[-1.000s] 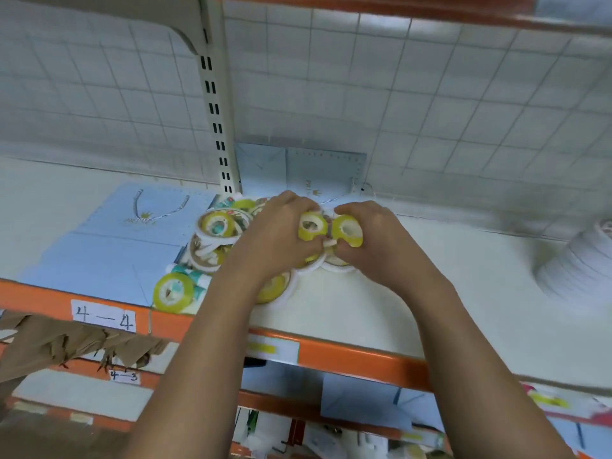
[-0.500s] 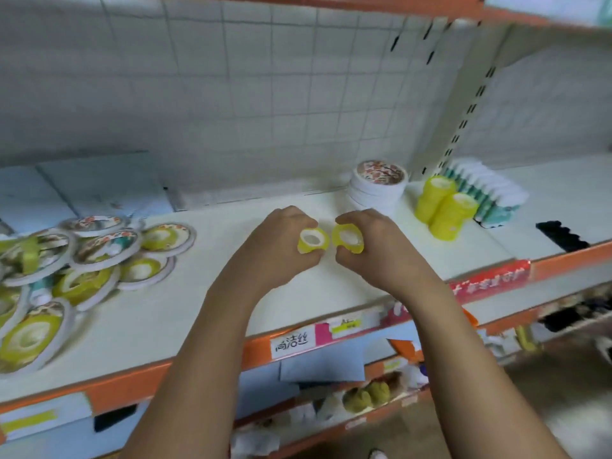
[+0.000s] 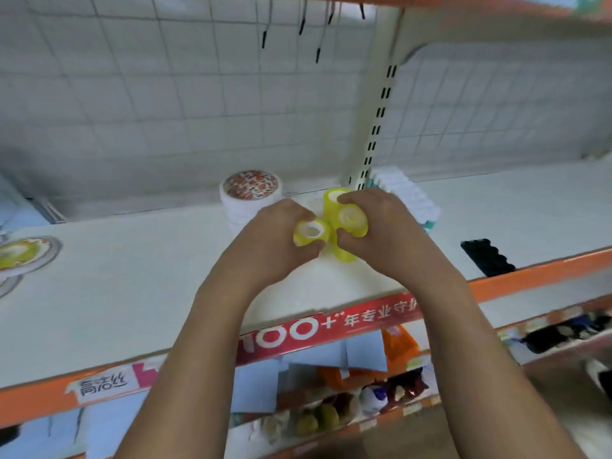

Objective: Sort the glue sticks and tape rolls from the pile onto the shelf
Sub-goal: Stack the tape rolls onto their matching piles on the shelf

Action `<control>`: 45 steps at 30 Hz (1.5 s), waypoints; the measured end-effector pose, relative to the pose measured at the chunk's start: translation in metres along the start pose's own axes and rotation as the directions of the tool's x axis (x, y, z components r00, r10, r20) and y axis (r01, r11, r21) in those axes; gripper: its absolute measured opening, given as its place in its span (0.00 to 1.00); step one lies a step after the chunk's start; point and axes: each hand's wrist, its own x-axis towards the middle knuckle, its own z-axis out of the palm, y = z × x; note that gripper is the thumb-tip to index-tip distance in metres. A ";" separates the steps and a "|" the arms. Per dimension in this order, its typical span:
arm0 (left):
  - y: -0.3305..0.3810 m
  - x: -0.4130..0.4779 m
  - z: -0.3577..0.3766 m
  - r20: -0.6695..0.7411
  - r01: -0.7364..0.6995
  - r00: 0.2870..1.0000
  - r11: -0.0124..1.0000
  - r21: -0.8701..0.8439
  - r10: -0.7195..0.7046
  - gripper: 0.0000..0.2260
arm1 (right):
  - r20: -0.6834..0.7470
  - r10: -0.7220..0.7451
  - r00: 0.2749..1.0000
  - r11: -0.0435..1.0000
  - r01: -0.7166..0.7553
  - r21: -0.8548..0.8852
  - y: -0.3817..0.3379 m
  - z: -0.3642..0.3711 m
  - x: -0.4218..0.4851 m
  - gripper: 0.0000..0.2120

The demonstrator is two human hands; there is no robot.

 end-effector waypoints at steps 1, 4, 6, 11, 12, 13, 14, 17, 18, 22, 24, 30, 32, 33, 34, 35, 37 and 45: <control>0.005 0.004 0.004 -0.015 0.015 1.000 1.000 0.007 -0.015 0.20 | 0.011 -0.005 1.000 1.000 0.005 0.001 0.008 -0.002 0.004 0.26; 0.015 0.011 0.011 -0.050 0.054 0.997 0.998 0.030 -0.053 0.20 | 0.045 -0.029 0.999 0.999 0.028 0.025 0.025 -0.003 0.014 0.27; 0.018 0.017 0.013 -0.076 0.071 0.995 0.996 0.052 -0.067 0.20 | 0.059 -0.050 0.997 0.997 0.046 0.062 0.033 -0.002 0.020 0.26; 0.022 0.032 0.016 -0.103 0.101 0.991 0.988 0.118 -0.090 0.20 | 0.050 -0.090 0.995 0.990 0.083 0.116 0.041 -0.002 0.037 0.25; 0.022 0.034 0.016 -0.108 0.111 0.989 0.986 0.123 -0.098 0.20 | 0.046 -0.101 0.994 0.989 0.095 0.116 0.041 -0.003 0.043 0.24; 0.023 0.037 0.016 -0.111 0.119 0.988 0.985 0.128 -0.105 0.20 | 0.042 -0.110 0.993 0.988 0.104 0.117 0.041 -0.003 0.048 0.24; 0.023 0.040 0.016 -0.113 0.121 0.988 0.983 0.137 -0.106 0.20 | 0.041 -0.114 0.993 0.988 0.108 0.114 0.041 -0.004 0.055 0.24; 0.024 0.048 0.014 -0.126 0.132 0.986 0.976 0.173 -0.111 0.20 | 0.094 -0.118 0.989 0.990 0.109 0.092 0.041 -0.002 0.073 0.23; 0.023 0.051 0.014 -0.134 0.142 0.984 0.973 0.179 -0.119 0.20 | 0.114 -0.124 0.986 0.989 0.113 0.096 0.042 -0.001 0.078 0.23; 0.020 0.057 0.013 -0.151 0.180 0.977 0.963 0.201 -0.151 0.20 | 0.157 -0.143 0.977 0.986 0.128 0.106 0.046 0.006 0.088 0.22; 0.018 0.061 0.012 -0.161 0.181 0.976 0.962 0.206 -0.149 0.20 | 0.176 -0.155 0.972 0.985 0.138 0.104 0.047 0.009 0.091 0.24; 0.020 0.077 0.017 -0.173 0.162 0.977 0.967 0.198 -0.128 0.21 | 0.190 -0.129 0.973 0.982 0.099 0.159 0.058 0.000 0.089 0.29; 0.023 0.085 0.021 -0.163 0.144 0.980 0.973 0.181 -0.115 0.21 | 0.131 -0.109 0.985 0.985 0.090 0.145 0.065 -0.008 0.087 0.25; 0.024 0.090 0.023 -0.155 0.137 0.982 0.976 0.172 -0.110 0.22 | 0.137 -0.102 0.985 0.987 0.083 0.141 0.069 -0.012 0.088 0.23; 0.025 0.094 0.026 -0.145 0.132 0.983 0.978 0.164 -0.109 0.22 | 0.161 -0.096 0.982 0.988 0.075 0.135 0.072 -0.014 0.089 0.22; 0.026 0.098 0.029 -0.133 0.130 0.985 0.979 0.157 -0.110 0.22 | 0.178 -0.087 0.980 0.991 0.067 0.117 0.075 -0.014 0.091 0.22; 0.025 0.104 0.036 -0.107 0.135 0.987 0.983 0.128 -0.121 0.22 | 0.179 -0.065 0.982 0.995 0.049 0.092 0.080 -0.014 0.092 0.20; 0.012 0.101 0.043 -0.055 0.146 0.988 0.989 0.011 -0.145 0.29 | 0.199 -0.085 0.976 0.981 0.048 0.187 0.078 -0.008 0.089 0.12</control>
